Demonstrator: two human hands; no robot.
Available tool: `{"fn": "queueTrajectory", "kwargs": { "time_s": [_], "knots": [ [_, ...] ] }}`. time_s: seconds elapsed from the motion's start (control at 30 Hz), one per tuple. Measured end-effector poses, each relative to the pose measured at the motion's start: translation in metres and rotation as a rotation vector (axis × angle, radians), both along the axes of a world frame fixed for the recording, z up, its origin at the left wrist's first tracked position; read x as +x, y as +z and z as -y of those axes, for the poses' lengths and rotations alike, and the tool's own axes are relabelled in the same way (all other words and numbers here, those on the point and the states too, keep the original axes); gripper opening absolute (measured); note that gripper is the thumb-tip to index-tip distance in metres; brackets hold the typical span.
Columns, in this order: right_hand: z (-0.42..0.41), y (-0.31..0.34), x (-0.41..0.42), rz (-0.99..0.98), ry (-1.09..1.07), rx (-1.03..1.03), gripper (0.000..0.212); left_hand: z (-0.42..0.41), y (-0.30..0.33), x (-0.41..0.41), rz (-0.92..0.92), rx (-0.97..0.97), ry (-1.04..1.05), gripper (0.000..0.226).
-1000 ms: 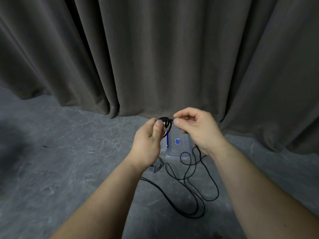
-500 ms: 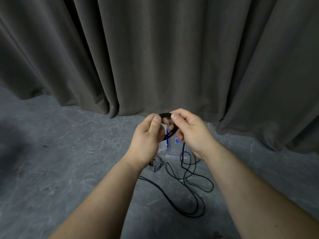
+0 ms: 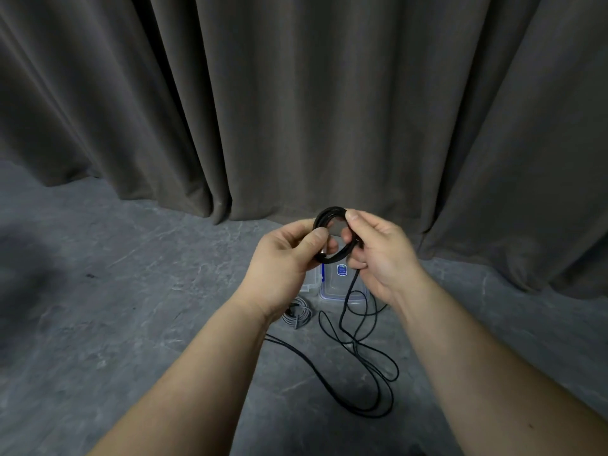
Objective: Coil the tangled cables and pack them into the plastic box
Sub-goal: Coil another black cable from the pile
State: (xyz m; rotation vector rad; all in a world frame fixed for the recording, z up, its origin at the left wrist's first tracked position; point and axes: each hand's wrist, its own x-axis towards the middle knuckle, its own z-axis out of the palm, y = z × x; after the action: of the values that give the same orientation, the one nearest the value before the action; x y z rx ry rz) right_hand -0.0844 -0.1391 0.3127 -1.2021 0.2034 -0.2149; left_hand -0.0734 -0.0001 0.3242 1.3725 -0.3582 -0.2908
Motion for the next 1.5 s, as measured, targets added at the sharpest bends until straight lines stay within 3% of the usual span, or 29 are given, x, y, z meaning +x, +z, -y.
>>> {"fn": "queueTrajectory", "kwargs": {
  "time_s": [0.13, 0.33, 0.5, 0.6, 0.73, 0.83, 0.9, 1.03, 1.13, 1.23, 1.3, 1.37, 1.5],
  "knots": [
    [-0.003, -0.002, 0.004, -0.015, 0.012, 0.102, 0.023, 0.005, 0.001, -0.003, 0.079, -0.044, 0.039, 0.027],
    [-0.007, -0.007, 0.005, -0.039, 0.054, 0.147, 0.024, 0.008, 0.003, -0.006, -0.028, -0.207, -0.017, 0.037],
    [-0.005, -0.011, 0.007, -0.09, 0.079, 0.114, 0.031, 0.007, 0.002, -0.007, -0.088, -0.206, -0.064, 0.036],
    [-0.003, -0.013, 0.007, -0.124, 0.079, 0.009, 0.039, 0.007, 0.002, -0.005, -0.138, -0.217, -0.072, 0.036],
    [-0.004, -0.013, 0.006, -0.161, 0.028, -0.14, 0.025, 0.009, 0.003, -0.005, -0.26, -0.36, -0.047, 0.037],
    [-0.005, -0.014, 0.007, -0.165, 0.004, -0.135, 0.015, 0.006, 0.004, 0.003, -0.344, -0.441, 0.039, 0.035],
    [-0.004, -0.016, 0.006, -0.168, 0.022, -0.153, 0.019, 0.0, 0.005, 0.013, -0.382, -0.498, 0.132, 0.034],
    [0.005, -0.027, 0.003, -0.186, 0.095, -0.432, 0.018, -0.019, 0.007, 0.033, -0.399, -0.599, 0.333, 0.038],
    [0.012, -0.033, -0.001, -0.209, -0.003, -0.656, 0.016, -0.029, 0.007, 0.038, -0.367, -0.639, 0.413, 0.038],
    [0.007, -0.028, -0.006, -0.191, -0.122, -1.206, 0.024, -0.026, 0.006, 0.035, -0.285, -0.563, 0.433, 0.033],
    [-0.007, -0.013, -0.012, -0.13, -0.008, -1.448, 0.017, -0.02, 0.005, 0.03, -0.213, -0.472, 0.407, 0.031],
    [-0.018, 0.001, -0.015, -0.051, 0.176, -1.492, 0.021, -0.016, 0.002, 0.025, -0.142, -0.349, 0.369, 0.031],
    [-0.022, 0.015, -0.014, 0.028, 0.373, -1.223, 0.031, -0.01, -0.006, 0.016, -0.049, -0.086, 0.295, 0.032]
  ]
}}
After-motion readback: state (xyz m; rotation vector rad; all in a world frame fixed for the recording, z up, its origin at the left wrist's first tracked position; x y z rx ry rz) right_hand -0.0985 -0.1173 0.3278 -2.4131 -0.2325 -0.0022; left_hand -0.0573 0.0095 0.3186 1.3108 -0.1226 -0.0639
